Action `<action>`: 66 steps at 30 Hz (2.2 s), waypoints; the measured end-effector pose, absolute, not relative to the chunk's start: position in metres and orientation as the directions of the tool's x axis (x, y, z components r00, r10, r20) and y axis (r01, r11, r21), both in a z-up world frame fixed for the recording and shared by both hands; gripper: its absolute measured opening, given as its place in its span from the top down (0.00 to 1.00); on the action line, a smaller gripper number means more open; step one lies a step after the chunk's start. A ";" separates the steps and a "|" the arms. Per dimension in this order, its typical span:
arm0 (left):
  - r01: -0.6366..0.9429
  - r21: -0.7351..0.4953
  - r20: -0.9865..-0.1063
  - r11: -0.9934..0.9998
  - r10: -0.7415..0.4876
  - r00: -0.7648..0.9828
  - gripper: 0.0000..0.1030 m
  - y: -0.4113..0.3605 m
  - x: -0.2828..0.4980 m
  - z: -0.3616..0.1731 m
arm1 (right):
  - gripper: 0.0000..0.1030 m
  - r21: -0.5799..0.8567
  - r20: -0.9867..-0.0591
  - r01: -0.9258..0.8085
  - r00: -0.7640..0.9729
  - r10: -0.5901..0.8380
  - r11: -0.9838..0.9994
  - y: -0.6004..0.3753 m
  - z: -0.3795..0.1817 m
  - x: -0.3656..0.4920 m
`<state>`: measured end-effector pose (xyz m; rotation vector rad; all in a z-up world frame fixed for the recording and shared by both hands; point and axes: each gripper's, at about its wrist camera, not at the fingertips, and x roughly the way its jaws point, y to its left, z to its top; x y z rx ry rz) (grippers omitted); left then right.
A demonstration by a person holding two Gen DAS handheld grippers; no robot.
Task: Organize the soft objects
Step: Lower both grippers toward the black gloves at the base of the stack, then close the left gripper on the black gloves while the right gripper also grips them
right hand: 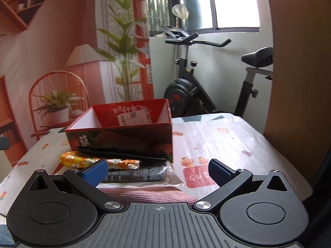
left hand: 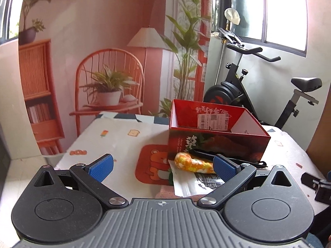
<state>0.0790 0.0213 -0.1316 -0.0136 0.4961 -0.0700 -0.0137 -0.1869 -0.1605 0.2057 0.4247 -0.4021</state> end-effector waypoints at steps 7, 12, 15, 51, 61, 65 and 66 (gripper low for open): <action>0.030 -0.066 -0.522 0.997 -0.060 0.851 0.00 0.025 0.086 -0.146 | 0.00 0.063 -0.445 0.428 0.821 -0.358 0.902 -0.184 -0.169 -0.013; 0.051 -0.099 -0.537 0.994 -0.097 0.838 0.00 0.023 0.085 -0.150 | 0.00 0.057 -0.461 0.423 0.815 -0.352 0.905 -0.183 -0.177 -0.009; 0.065 -0.110 -0.539 0.992 -0.115 0.835 0.00 0.022 0.085 -0.151 | 0.00 0.061 -0.478 0.423 0.807 -0.346 0.904 -0.182 -0.182 -0.009; 0.241 -0.053 -0.694 0.969 -0.210 0.689 0.27 0.003 0.104 -0.241 | 0.17 0.100 -0.664 0.230 0.740 -0.107 0.968 -0.159 -0.261 0.034; 0.305 -0.122 -0.743 0.945 -0.290 0.603 0.46 -0.004 0.115 -0.267 | 0.11 0.056 -0.694 0.156 0.716 -0.074 0.986 -0.148 -0.282 0.052; 0.307 -0.131 -0.769 0.943 -0.292 0.569 0.46 -0.006 0.121 -0.276 | 0.11 0.057 -0.692 0.172 0.717 -0.085 0.983 -0.155 -0.286 0.059; 0.307 -0.135 -0.774 0.942 -0.294 0.560 0.46 -0.007 0.122 -0.277 | 0.11 0.053 -0.694 0.174 0.715 -0.089 0.983 -0.157 -0.287 0.061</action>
